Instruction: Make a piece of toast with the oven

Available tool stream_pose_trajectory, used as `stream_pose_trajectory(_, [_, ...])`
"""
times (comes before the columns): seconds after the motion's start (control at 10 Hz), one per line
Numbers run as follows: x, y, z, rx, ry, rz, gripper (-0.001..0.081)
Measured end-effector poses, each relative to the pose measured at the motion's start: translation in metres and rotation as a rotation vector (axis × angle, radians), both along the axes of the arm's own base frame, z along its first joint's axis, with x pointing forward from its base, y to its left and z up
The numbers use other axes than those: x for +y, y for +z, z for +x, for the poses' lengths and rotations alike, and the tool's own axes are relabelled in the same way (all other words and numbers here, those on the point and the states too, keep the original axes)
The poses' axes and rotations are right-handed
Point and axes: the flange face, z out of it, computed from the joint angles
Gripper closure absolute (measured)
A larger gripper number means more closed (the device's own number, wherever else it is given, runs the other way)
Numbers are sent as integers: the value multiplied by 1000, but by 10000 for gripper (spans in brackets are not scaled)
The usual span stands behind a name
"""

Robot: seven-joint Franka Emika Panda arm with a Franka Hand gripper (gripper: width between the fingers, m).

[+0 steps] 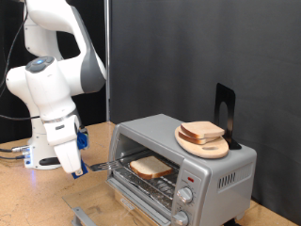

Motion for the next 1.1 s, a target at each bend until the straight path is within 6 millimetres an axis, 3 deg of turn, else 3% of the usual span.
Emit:
stream_pose_trajectory(0.6, [-29,76,11,-37,-69,170,438])
stream_pose_trajectory(0.9, [-25,74,9,-23,-78,186,438])
stream_pose_trajectory(1.1, [-9,83,8,0,-67,279,438])
